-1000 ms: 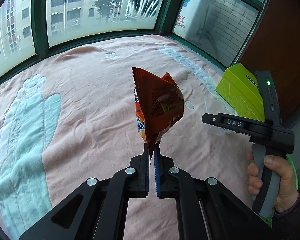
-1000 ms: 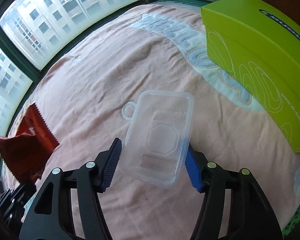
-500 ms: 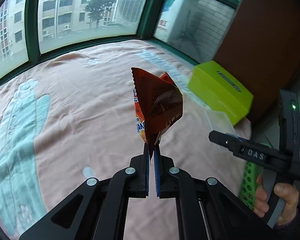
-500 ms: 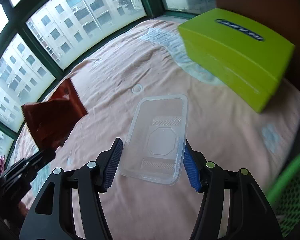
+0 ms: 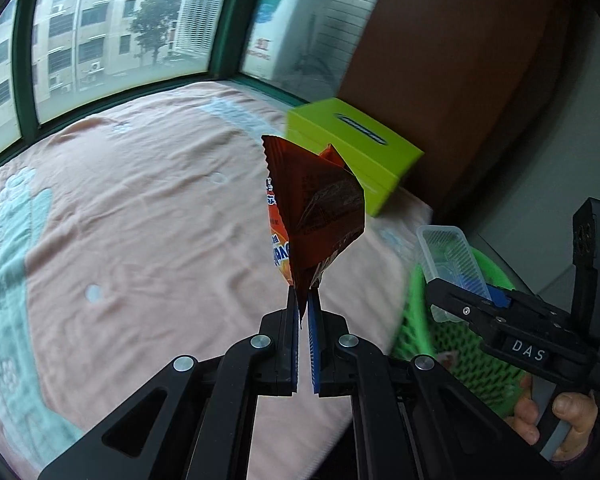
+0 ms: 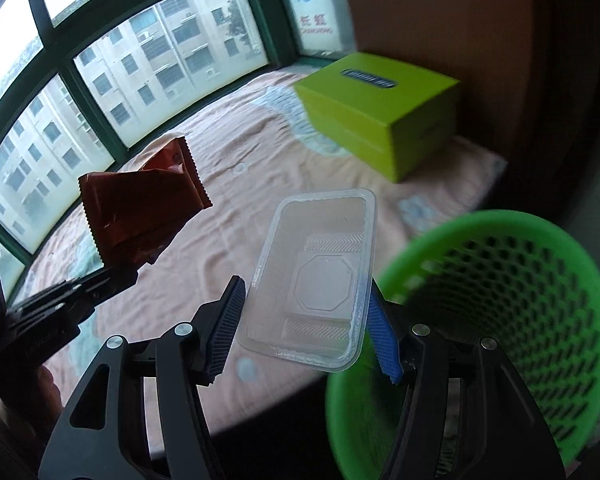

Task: Collect trash
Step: 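Carry the red wrapper and clear tray over the green basket, then open both tools to drop the wrapper and tray into the basket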

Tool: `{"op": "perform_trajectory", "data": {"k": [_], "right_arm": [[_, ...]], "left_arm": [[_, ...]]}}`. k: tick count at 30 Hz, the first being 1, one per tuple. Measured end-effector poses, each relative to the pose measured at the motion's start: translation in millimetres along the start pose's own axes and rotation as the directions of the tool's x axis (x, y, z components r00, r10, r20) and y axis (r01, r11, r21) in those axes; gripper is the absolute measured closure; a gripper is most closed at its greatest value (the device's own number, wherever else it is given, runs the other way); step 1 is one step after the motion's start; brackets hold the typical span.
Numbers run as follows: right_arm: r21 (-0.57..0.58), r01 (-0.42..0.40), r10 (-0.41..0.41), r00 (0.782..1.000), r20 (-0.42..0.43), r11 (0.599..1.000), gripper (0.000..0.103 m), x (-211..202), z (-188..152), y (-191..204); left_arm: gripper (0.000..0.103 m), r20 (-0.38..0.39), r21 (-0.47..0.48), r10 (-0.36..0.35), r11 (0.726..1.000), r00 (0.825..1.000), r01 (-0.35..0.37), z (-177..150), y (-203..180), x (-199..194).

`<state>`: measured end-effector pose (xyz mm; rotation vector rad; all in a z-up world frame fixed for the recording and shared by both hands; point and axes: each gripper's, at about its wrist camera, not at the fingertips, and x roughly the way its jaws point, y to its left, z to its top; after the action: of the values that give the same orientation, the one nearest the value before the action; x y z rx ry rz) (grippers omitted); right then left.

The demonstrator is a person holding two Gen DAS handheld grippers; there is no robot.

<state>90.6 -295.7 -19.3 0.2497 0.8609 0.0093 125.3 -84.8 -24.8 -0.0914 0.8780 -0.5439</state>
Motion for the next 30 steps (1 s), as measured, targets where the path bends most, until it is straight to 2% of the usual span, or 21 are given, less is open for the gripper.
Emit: {"op": "perform_trajectory", "data": {"k": [14, 21, 25, 30], "right_arm": [[0.133, 0.106, -0.109, 0.994, 0.018, 0.985, 0.044, -60.9, -48.1, -82.0], [0.184, 0.123, -0.129, 0.991, 0.025, 0.975, 0.042, -74.4, -58.7, -104.0], [0.206, 0.127, -0.137, 0.990, 0.038, 0.970, 0.037, -83.0, -64.0, -112.7], [0.216, 0.127, -0.143, 0.988, 0.062, 0.968, 0.036, -93.9, -67.0, -116.6]], "left_arm": [[0.098, -0.059, 0.093, -0.110, 0.989, 0.992, 0.115, -20.0, -79.7, 11.7], [0.098, -0.088, 0.147, -0.146, 0.976, 0.985, 0.158, -25.1, -114.0, 16.8], [0.098, -0.106, 0.172, -0.158, 0.970, 0.982, 0.174, -24.8, -126.4, 24.3], [0.098, -0.118, 0.197, -0.167, 0.962, 0.979, 0.188, -27.2, -139.2, 25.5]]}}
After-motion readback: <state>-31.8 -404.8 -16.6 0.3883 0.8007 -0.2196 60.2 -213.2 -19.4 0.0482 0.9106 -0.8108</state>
